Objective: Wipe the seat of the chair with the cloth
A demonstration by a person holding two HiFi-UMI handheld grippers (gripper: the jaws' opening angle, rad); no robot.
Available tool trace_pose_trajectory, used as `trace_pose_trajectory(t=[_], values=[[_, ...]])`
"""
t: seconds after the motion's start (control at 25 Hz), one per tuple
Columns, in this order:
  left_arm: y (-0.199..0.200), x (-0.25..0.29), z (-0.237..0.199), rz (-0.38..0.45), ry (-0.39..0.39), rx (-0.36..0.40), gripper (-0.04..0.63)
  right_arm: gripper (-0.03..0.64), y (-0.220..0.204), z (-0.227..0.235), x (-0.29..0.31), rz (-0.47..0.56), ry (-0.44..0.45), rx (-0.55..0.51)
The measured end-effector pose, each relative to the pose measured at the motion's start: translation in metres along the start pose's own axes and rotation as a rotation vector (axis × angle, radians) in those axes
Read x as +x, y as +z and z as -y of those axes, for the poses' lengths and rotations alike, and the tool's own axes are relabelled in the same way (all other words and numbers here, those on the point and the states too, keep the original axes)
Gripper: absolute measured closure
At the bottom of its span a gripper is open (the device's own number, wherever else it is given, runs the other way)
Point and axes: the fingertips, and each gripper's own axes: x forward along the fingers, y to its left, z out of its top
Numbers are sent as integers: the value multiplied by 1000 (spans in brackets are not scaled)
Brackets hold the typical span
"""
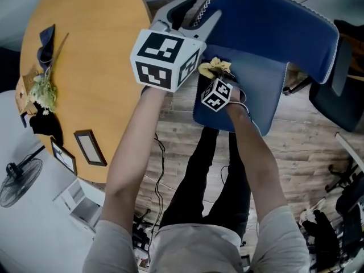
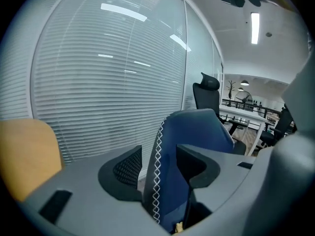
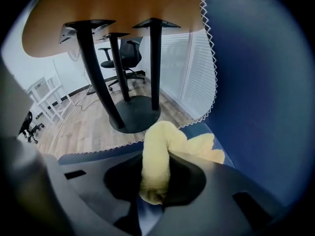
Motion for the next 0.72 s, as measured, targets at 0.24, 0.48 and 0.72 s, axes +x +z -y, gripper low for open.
trace_pose_trajectory(t=[0.24, 0.48, 0.72], values=[[-10, -32, 11, 12, 54, -44, 362, 534, -15, -16, -2, -3, -5, 27], [-54, -66, 61, -22, 39, -100, 362, 534, -23, -24, 0, -20, 0, 14], [-114, -87, 107, -83, 37, -184, 362, 535, -25, -38, -14, -10, 18, -17]])
